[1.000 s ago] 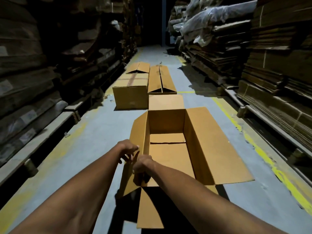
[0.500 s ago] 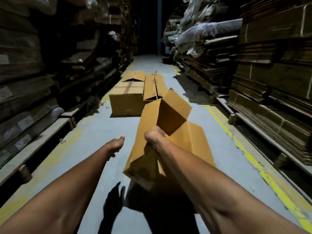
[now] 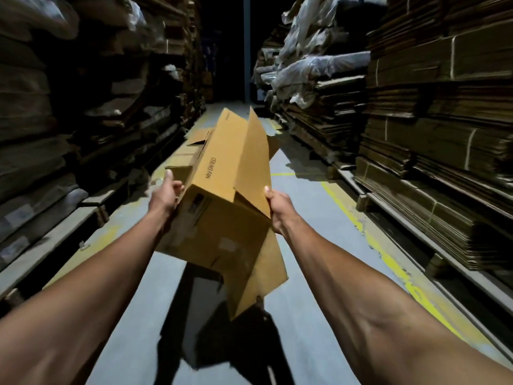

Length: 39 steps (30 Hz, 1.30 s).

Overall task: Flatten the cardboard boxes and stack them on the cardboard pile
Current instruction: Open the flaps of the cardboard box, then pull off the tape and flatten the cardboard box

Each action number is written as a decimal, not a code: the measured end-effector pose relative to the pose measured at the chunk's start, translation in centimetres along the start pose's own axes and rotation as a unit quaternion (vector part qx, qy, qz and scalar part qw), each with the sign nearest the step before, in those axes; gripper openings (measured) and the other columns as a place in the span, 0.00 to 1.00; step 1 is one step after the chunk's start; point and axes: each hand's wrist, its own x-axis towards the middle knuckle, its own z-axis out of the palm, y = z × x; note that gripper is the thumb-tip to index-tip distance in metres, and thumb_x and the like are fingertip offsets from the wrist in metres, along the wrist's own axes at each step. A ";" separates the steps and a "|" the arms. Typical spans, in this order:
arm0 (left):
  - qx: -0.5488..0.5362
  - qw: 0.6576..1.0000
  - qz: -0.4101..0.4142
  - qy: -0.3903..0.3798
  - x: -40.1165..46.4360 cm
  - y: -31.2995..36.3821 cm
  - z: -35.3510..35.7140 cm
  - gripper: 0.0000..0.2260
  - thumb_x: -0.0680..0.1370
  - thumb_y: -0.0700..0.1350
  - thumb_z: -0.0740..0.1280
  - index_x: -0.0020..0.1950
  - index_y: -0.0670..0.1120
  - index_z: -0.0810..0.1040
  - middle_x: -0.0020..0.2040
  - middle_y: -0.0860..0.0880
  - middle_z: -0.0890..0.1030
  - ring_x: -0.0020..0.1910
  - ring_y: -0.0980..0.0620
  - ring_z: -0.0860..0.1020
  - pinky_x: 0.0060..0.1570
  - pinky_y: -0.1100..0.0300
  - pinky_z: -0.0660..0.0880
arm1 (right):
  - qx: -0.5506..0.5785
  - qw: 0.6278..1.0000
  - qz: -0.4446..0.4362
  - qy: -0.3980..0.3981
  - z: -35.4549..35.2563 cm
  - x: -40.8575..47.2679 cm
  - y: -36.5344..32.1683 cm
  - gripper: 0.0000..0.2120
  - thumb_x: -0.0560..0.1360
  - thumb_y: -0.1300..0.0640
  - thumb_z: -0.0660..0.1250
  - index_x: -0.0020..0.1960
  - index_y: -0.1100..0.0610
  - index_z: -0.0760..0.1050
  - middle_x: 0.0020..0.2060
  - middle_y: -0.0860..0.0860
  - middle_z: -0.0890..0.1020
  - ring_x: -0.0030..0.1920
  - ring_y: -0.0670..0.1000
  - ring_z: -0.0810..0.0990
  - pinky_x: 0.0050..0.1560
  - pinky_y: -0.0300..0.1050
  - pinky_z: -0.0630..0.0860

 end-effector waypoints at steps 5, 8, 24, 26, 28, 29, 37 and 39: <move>0.072 0.989 -0.002 -0.127 -3.4 -0.9 4.4 0.28 0.85 0.66 0.51 0.62 0.48 0.81 0.62 0.48 0.81 0.53 0.51 0.78 0.47 0.53 0.70 | -0.038 0.994 0.080 0.066 -5.9 1.3 3.6 0.14 0.84 0.55 0.63 0.60 0.64 0.81 0.49 0.62 0.87 0.52 0.63 0.87 0.57 0.65 0.82; 0.129 0.962 -0.043 -0.236 -5.7 -2.8 7.4 0.29 0.85 0.67 0.49 0.78 0.53 0.71 0.72 0.52 0.72 0.71 0.45 0.71 0.60 0.45 0.68 | -0.092 0.986 0.089 0.110 -10.0 1.9 3.9 0.12 0.81 0.59 0.64 0.56 0.65 0.82 0.45 0.61 0.87 0.45 0.61 0.87 0.48 0.58 0.86; 0.244 0.895 -0.192 -0.320 -4.9 -9.5 13.6 0.51 0.70 0.80 0.60 0.84 0.60 0.43 0.84 0.39 0.50 0.77 0.24 0.59 0.64 0.20 0.66 | -0.271 0.929 -0.049 0.248 -17.0 1.4 3.0 0.12 0.85 0.46 0.61 0.55 0.53 0.78 0.53 0.55 0.81 0.45 0.52 0.78 0.41 0.45 0.73; 0.248 0.893 -0.215 -0.309 -5.0 -9.5 13.9 0.56 0.65 0.81 0.63 0.84 0.59 0.42 0.84 0.37 0.50 0.77 0.23 0.60 0.63 0.20 0.67 | -0.290 0.938 -0.035 0.186 -15.9 1.6 1.3 0.29 0.80 0.29 0.55 0.57 0.52 0.79 0.56 0.54 0.80 0.56 0.59 0.78 0.58 0.54 0.76; 0.248 0.889 -0.238 -0.302 -5.3 -9.6 14.4 0.61 0.61 0.82 0.65 0.84 0.57 0.41 0.83 0.34 0.52 0.75 0.22 0.62 0.63 0.19 0.67 | -0.358 0.926 0.001 0.119 -15.2 1.8 -0.7 0.46 0.71 0.17 0.53 0.68 0.52 0.77 0.62 0.55 0.77 0.63 0.63 0.76 0.67 0.63 0.72; 0.244 0.887 -0.249 -0.302 -5.4 -9.7 14.8 0.64 0.59 0.82 0.67 0.84 0.57 0.40 0.83 0.34 0.53 0.75 0.22 0.63 0.63 0.19 0.66 | -0.382 0.919 0.036 0.087 -14.8 2.0 -1.6 0.54 0.66 0.14 0.56 0.74 0.54 0.71 0.67 0.56 0.76 0.67 0.64 0.75 0.70 0.66 0.71; 0.252 0.874 -0.263 -0.322 -6.3 -10.7 18.1 0.77 0.44 0.85 0.70 0.85 0.55 0.43 0.83 0.36 0.56 0.77 0.25 0.61 0.62 0.16 0.63 | -0.592 0.796 0.112 0.062 -13.8 1.9 -0.2 0.76 0.47 0.15 0.71 0.83 0.47 0.44 0.79 0.61 0.63 0.75 0.67 0.68 0.67 0.69 0.73; 0.258 0.870 -0.265 -0.325 -6.4 -10.8 18.4 0.75 0.47 0.86 0.69 0.85 0.54 0.45 0.83 0.36 0.55 0.78 0.26 0.59 0.63 0.16 0.62 | -0.593 0.792 0.126 0.072 -14.0 3.1 -0.3 0.76 0.44 0.15 0.71 0.82 0.47 0.48 0.77 0.61 0.65 0.71 0.66 0.72 0.64 0.67 0.76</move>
